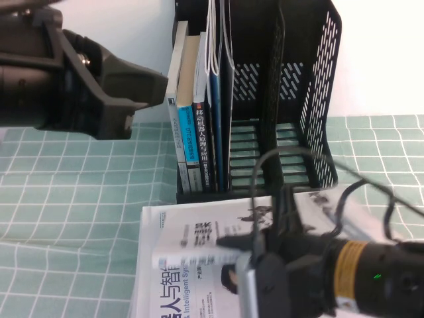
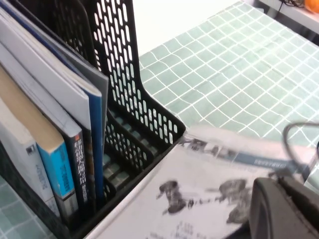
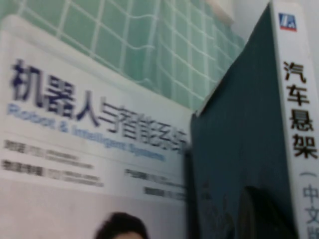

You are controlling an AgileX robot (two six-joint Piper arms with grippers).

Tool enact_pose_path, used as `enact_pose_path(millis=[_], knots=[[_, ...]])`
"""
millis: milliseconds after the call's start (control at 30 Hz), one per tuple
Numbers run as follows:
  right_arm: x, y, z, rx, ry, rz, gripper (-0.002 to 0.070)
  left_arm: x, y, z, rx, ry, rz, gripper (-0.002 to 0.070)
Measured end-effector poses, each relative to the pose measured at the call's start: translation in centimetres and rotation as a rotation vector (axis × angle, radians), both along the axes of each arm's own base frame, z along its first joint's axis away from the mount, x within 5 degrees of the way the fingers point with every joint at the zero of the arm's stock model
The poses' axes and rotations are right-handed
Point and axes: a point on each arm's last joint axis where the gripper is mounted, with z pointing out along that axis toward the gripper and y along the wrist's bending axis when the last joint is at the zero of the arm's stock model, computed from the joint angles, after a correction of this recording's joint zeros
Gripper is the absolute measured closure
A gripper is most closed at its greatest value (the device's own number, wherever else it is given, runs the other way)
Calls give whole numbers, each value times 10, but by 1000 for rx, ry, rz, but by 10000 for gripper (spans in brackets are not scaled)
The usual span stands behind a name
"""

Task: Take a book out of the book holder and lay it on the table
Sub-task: Place the picked book on the book

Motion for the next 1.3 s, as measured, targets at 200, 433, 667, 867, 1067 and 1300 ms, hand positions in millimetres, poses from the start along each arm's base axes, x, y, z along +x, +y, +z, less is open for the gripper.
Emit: enact_pose_path(millis=[200,433,667,867,1067,1300], knots=[[-4,14,-30,-94,85,17,545,1,-1,-8,13,30,-2,677],[-4,17,-47,-79,201,-43,545,4,-2,-27,39,84,0,677],[-4,14,-50,58,449,-246,339,8,-2,-29,18,59,26,677],[-6,14,-46,148,554,-308,256,10,-2,-27,5,41,37,677],[-27,27,-20,286,672,-57,257,10,-3,-27,-2,38,39,677],[-30,30,10,240,577,64,466,12,-4,-21,-65,12,58,677]])
